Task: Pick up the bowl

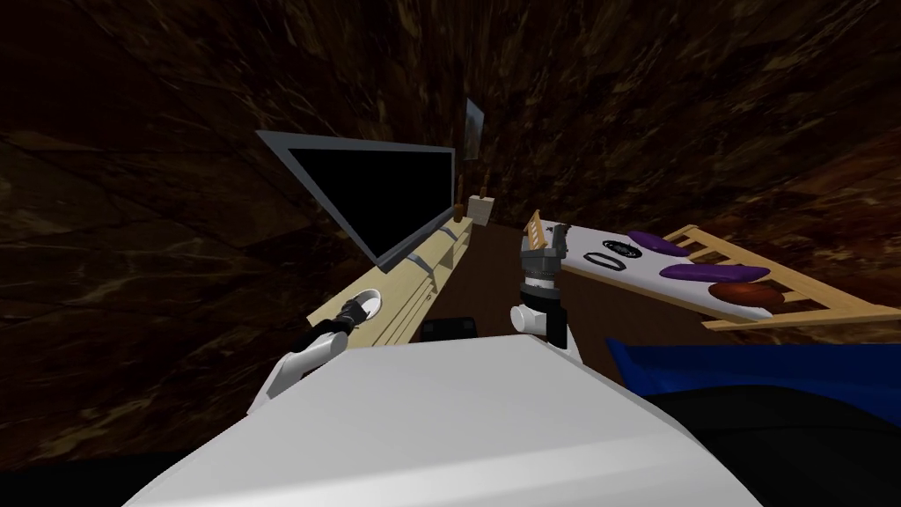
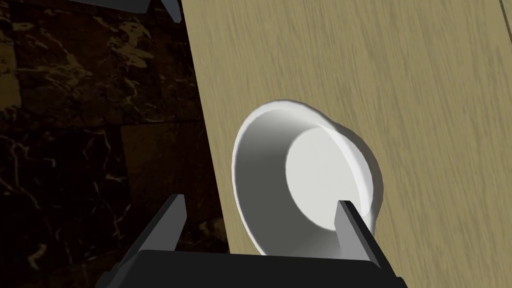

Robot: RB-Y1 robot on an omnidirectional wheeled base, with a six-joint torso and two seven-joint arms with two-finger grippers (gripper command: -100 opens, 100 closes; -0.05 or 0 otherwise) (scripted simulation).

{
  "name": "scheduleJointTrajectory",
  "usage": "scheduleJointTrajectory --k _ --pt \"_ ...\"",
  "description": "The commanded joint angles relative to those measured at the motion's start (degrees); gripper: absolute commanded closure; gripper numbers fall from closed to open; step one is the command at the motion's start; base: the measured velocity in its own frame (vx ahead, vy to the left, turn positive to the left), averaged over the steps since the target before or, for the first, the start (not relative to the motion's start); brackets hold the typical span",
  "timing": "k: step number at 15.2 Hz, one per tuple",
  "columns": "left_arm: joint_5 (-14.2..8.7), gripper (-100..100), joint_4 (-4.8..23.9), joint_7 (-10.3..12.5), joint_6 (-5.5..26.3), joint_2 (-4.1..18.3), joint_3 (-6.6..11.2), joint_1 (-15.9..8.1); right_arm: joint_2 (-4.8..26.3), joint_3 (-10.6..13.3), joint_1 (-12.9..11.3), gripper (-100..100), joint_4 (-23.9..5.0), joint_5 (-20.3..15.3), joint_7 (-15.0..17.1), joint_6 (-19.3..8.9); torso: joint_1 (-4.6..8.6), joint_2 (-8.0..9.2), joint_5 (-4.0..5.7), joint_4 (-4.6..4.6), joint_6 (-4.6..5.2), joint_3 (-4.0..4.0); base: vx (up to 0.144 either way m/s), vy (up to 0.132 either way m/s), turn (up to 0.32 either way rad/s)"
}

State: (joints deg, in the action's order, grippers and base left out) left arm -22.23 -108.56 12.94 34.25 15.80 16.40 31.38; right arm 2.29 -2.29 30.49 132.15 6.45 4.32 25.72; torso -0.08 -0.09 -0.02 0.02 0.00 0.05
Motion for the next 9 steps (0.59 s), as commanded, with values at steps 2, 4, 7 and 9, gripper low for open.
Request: scheduleJointTrajectory --k 2,4,7,9 --pt "-1.0 -100 1.3 0.3 3.5 0.0 0.76 0.2 0.0 0.0 0.0 0 0.0 0.0 0.0 0.0 0.00 0.00 0.00 0.00 0.00 0.00 0.020 0.016 -0.077" --pt "-1.6 -100 2.3 0.5 5.6 0.0 1.30 0.2 0.0 0.0 0.0 0 0.0 0.0 0.0 0.0 0.01 0.00 0.00 0.00 0.01 0.00 0.020 0.015 -0.074" --pt "-2.8 -100 4.0 0.8 9.5 0.0 2.30 0.1 0.0 0.0 0.0 0 0.0 0.0 0.0 0.0 0.00 -0.02 0.00 0.00 0.00 0.01 0.023 0.019 -0.066" --pt "-3.3 -100 4.8 1.0 11.3 0.0 2.77 0.1 0.0 0.0 0.0 0 0.0 0.0 0.0 0.0 -0.01 -0.01 0.00 0.00 0.00 0.01 0.020 0.020 -0.068"
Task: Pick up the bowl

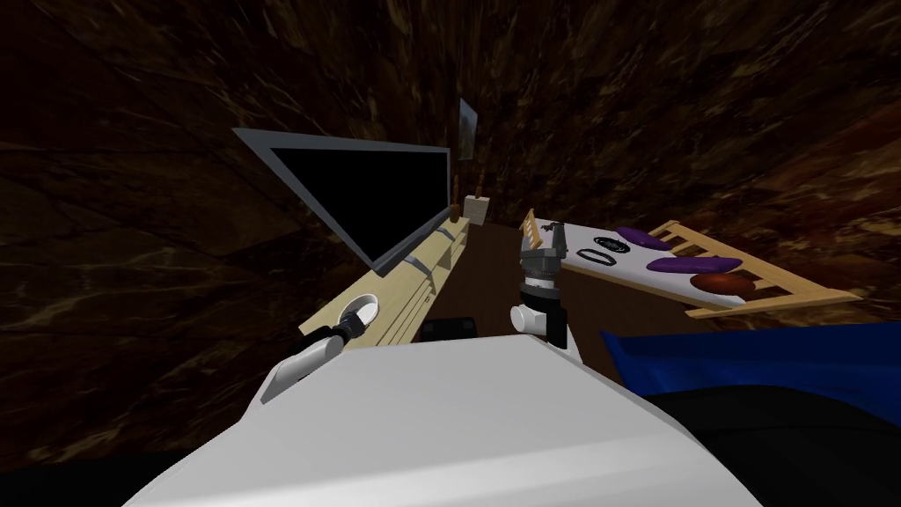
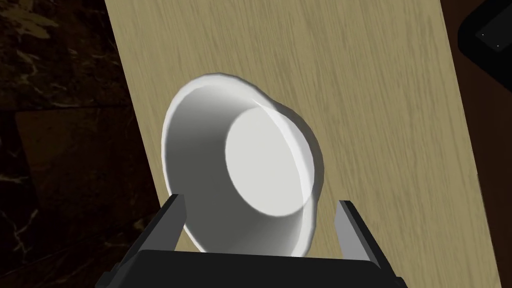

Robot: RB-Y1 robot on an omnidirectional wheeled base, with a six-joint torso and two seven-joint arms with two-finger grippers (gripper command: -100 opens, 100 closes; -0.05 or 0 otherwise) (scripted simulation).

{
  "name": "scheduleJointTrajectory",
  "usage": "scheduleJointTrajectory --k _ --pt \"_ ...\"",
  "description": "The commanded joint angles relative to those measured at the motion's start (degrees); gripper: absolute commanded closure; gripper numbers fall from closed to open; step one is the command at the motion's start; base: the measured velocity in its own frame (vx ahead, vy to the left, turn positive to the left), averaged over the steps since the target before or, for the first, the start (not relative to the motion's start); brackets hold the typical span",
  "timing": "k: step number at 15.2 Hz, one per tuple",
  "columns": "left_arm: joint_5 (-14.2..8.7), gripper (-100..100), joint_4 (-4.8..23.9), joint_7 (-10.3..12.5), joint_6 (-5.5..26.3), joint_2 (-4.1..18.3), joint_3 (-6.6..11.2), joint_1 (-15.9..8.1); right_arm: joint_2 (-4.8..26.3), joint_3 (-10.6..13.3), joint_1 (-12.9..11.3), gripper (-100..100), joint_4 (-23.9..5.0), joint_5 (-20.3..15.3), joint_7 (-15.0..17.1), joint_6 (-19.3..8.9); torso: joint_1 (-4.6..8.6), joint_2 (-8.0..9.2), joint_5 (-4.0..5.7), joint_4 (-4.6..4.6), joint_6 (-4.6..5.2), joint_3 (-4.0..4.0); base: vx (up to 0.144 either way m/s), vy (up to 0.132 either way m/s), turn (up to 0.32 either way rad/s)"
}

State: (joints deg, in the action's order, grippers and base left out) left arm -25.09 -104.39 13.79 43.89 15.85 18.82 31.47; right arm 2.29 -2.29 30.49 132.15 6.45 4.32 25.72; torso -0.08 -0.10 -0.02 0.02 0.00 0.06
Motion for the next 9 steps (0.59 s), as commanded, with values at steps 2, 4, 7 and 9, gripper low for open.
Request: scheduleJointTrajectory --k 2,4,7,9 --pt "-0.9 -100 1.4 0.3 3.3 -0.1 0.78 0.0 0.0 0.0 0.0 0 0.0 0.0 0.0 0.0 0.00 0.00 0.00 0.00 0.00 0.00 0.021 0.019 -0.064" --pt "-1.3 -100 2.1 0.4 4.8 -0.1 1.18 0.0 0.0 0.0 0.0 0 0.0 0.0 0.0 0.0 0.00 -0.01 0.00 0.00 0.01 0.01 0.026 0.023 -0.078" --pt "-2.3 -100 3.6 0.8 8.3 -0.2 2.12 -0.1 0.0 0.0 0.0 0 0.0 0.0 0.0 0.0 -0.04 -0.05 -0.01 0.01 0.00 0.03 0.033 0.029 -0.071" --pt "-2.7 -100 4.3 0.9 9.7 -0.3 2.50 -0.2 0.0 0.0 0.0 0 0.0 0.0 0.0 0.0 -0.05 -0.06 -0.01 0.01 0.00 0.03 0.029 0.033 -0.069"
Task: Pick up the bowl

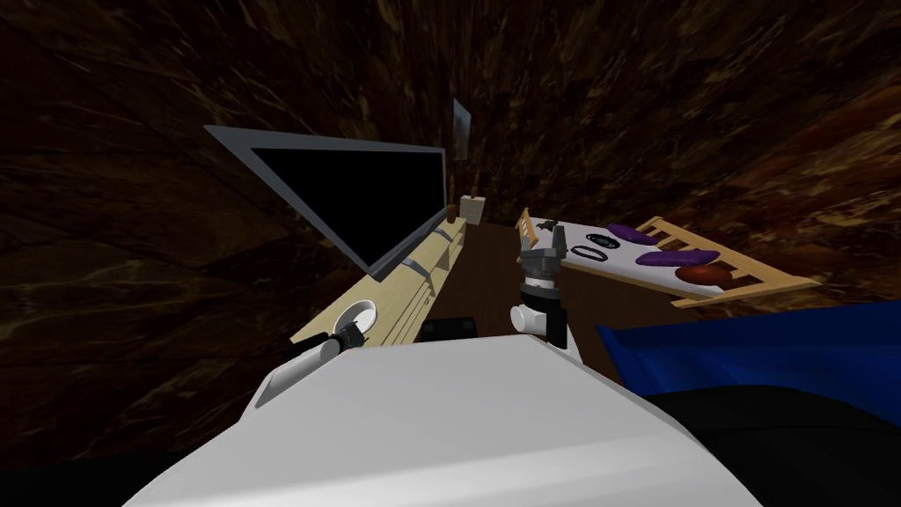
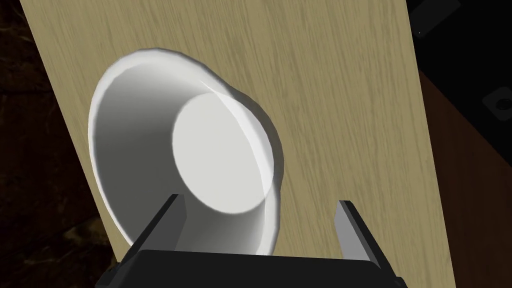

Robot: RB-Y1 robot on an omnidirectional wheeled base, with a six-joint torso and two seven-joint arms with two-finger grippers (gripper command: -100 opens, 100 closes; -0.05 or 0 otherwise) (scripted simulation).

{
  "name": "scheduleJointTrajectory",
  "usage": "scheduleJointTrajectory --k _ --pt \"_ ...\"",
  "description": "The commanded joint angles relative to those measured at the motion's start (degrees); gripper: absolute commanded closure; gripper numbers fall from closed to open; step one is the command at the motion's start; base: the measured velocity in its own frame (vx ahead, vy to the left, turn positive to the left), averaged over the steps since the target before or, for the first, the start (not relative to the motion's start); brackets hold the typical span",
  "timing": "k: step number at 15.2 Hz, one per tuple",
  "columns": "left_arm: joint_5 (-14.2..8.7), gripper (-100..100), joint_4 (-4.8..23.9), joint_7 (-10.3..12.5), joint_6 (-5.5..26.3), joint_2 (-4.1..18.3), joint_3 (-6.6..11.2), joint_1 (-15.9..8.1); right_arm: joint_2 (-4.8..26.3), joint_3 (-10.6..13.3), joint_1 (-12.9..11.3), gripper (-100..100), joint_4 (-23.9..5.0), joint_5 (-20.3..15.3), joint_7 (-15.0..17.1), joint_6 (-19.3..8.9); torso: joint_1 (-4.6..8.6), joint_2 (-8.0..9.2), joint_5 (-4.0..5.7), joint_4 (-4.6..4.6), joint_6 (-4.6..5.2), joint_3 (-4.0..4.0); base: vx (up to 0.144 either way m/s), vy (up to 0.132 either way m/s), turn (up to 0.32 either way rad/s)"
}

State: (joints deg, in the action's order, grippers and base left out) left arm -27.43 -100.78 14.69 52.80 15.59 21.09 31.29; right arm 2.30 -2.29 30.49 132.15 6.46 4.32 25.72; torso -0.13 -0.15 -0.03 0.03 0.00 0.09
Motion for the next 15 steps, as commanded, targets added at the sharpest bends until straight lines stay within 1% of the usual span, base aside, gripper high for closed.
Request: scheduleJointTrajectory --k 1,2,3,5,6,7,8,12,13,15 --pt "0.0 -100 0.0 0.0 0.0 0.0 0.00 0.0 0.0 0.0 0.0 0 0.0 0.0 0.0 0.0 0.00 0.00 0.00 0.00 0.00 0.00 0.014 0.019 -0.023" --pt "0.5 -100 2.2 -0.2 -1.1 -0.4 -0.38 -1.0 0.0 0.0 0.0 0 0.0 0.0 0.0 0.0 0.03 0.03 0.01 -0.01 -0.01 -0.02 0.009 0.017 -0.001" --pt "0.7 -100 2.7 -0.3 -1.5 -0.5 -0.48 -1.2 0.0 0.0 0.0 0 0.0 0.0 0.0 0.0 0.05 0.05 0.01 -0.01 0.00 -0.03 0.000 0.010 -0.011" --pt "1.2 -100 4.8 -0.6 -3.0 -0.8 -0.89 -2.2 0.0 0.0 0.0 0 0.0 0.0 0.0 0.0 0.10 0.10 0.02 -0.02 0.00 -0.06 -0.002 0.002 -0.007" --pt "1.3 -100 5.3 -0.7 -3.3 -0.9 -0.99 -2.4 0.0 0.0 0.0 0 0.0 0.0 0.0 0.0 0.12 0.11 0.02 -0.02 -0.01 -0.06 0.000 0.000 0.000" --pt "1.1 -100 4.5 -0.5 -2.6 -0.7 -0.80 -2.1 0.0 0.0 0.0 0 0.0 0.0 0.0 0.0 0.12 0.12 0.03 -0.03 -0.01 -0.07 0.000 0.000 0.000" --pt "1.1 100 4.6 -0.6 -2.8 -0.7 -0.82 -2.1 0.0 0.0 0.0 0 0.0 0.0 0.0 0.0 0.13 0.12 0.03 -0.03 -0.01 -0.07 0.000 0.000 0.000" --pt "1.1 100 4.6 -0.6 -2.8 -0.7 -0.83 -2.1 0.0 0.0 0.0 0 0.0 0.0 0.0 0.0 0.13 0.11 0.03 -0.03 -0.01 -0.07 0.000 0.000 0.000" --pt "0.7 100 2.7 -0.3 -1.5 -0.5 -0.48 -1.2 0.0 0.0 0.0 0 0.0 0.0 0.0 0.0 0.13 0.11 0.04 -0.04 -0.01 -0.07 0.004 0.002 0.010" --pt "0.3 100 1.1 -0.1 -0.4 -0.2 -0.18 -0.5 0.0 0.0 0.0 0 0.0 0.0 0.0 0.0 0.17 0.12 0.09 -0.05 -0.02 -0.08 0.004 -0.005 0.013"
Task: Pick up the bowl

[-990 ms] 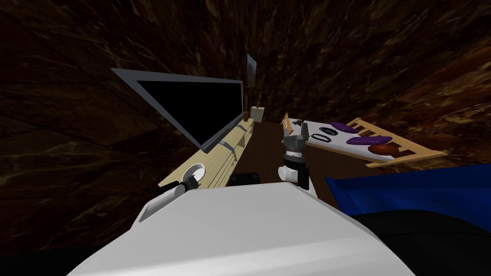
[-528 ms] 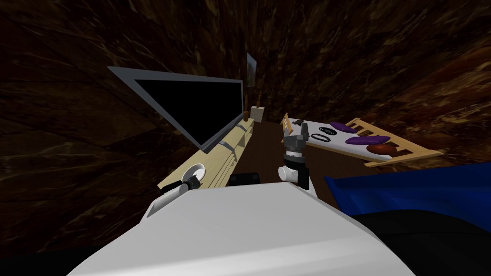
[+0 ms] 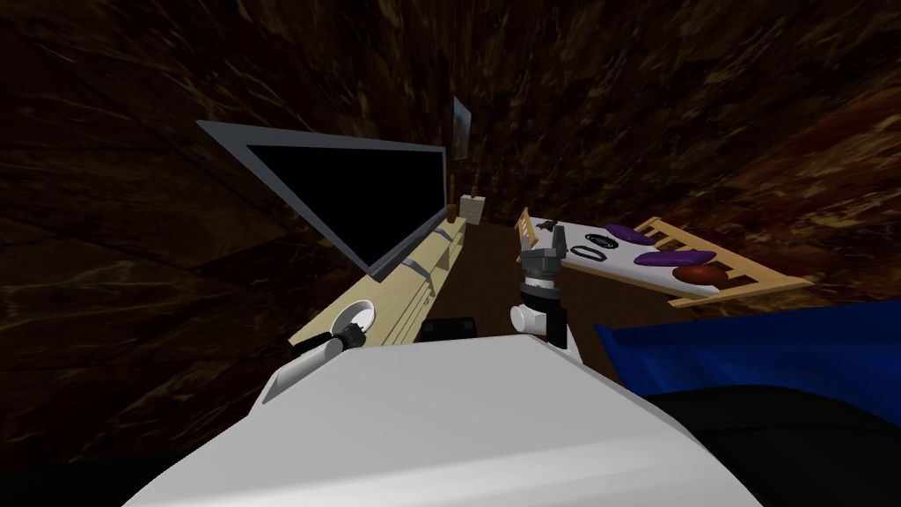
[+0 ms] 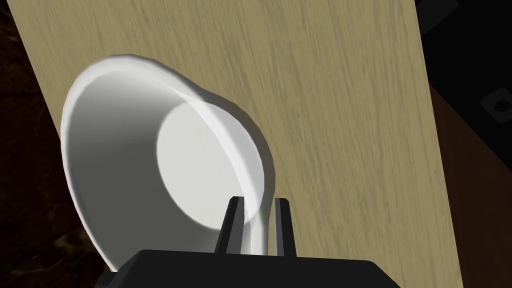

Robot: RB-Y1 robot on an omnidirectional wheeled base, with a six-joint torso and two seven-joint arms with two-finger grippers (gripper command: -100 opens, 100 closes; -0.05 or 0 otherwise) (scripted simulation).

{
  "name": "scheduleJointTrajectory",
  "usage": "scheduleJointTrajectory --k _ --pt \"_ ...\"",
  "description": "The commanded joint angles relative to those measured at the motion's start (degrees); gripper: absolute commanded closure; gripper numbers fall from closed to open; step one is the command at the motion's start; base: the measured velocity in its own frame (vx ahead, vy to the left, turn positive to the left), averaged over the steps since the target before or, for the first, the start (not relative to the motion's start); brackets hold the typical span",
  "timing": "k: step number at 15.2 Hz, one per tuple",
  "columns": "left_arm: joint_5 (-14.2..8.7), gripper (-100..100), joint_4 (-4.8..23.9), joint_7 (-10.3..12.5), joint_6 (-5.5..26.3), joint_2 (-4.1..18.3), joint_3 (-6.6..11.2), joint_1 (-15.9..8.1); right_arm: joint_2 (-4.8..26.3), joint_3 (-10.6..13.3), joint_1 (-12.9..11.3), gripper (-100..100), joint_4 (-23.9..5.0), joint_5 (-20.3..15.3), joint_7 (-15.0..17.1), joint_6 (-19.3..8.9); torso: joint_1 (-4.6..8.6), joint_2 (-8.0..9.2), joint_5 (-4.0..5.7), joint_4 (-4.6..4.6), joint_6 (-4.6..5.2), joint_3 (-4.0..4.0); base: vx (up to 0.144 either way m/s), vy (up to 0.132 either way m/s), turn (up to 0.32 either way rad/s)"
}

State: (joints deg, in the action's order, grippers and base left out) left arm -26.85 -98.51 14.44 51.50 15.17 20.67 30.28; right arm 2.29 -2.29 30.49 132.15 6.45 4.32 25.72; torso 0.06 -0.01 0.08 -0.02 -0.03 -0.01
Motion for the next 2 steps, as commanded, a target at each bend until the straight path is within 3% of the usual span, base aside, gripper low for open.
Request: scheduleJointTrajectory --k 1,2 --pt "-0.4 100 -1.7 0.2 1.2 0.3 0.35 0.7 0.0 0.0 0.0 0 0.0 0.0 0.0 0.0 0.00 0.00 0.00 0.00 0.00 0.00 0.002 -0.005 0.013" --pt "-0.2 100 -0.8 0.1 0.6 0.2 0.18 0.4 0.0 0.0 0.0 0 0.0 0.0 0.0 0.0 0.02 0.01 0.01 -0.01 0.00 -0.01 0.000 0.000 0.000"
